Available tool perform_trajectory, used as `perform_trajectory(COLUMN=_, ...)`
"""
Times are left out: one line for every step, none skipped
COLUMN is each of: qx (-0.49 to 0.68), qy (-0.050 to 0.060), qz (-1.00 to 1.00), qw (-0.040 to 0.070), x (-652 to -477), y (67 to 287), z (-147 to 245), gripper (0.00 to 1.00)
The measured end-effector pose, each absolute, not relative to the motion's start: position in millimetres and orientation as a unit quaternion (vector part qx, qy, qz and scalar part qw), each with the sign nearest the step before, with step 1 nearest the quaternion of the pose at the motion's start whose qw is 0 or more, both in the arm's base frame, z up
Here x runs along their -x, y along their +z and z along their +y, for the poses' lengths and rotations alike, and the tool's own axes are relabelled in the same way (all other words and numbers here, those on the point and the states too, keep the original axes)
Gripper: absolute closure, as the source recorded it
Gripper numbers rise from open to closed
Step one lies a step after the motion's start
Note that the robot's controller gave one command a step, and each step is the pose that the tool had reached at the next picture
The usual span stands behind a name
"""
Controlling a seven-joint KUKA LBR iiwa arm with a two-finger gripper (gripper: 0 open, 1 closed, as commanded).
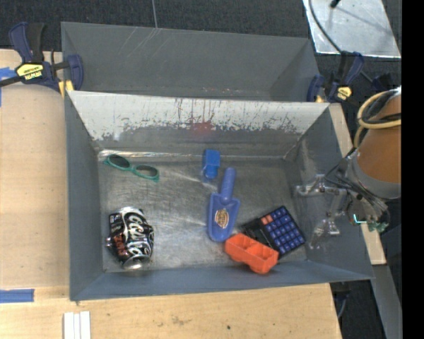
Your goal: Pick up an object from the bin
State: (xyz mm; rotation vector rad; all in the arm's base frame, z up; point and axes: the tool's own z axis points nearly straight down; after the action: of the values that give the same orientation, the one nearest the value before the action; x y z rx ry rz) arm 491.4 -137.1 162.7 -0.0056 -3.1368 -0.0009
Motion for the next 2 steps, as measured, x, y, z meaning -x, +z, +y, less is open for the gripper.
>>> perform_trajectory(qx=0.0, qy=0.001, qz=-1.0, qw=-0.002, x=-493.4, y=166.7, z=-136.7, gripper=0.0)
perform_trajectory(qx=-0.064, qy=0.002, qz=-0.998, qw=-0.003, x=-506.2, y=150.2, z=-126.1, gripper=0.0)
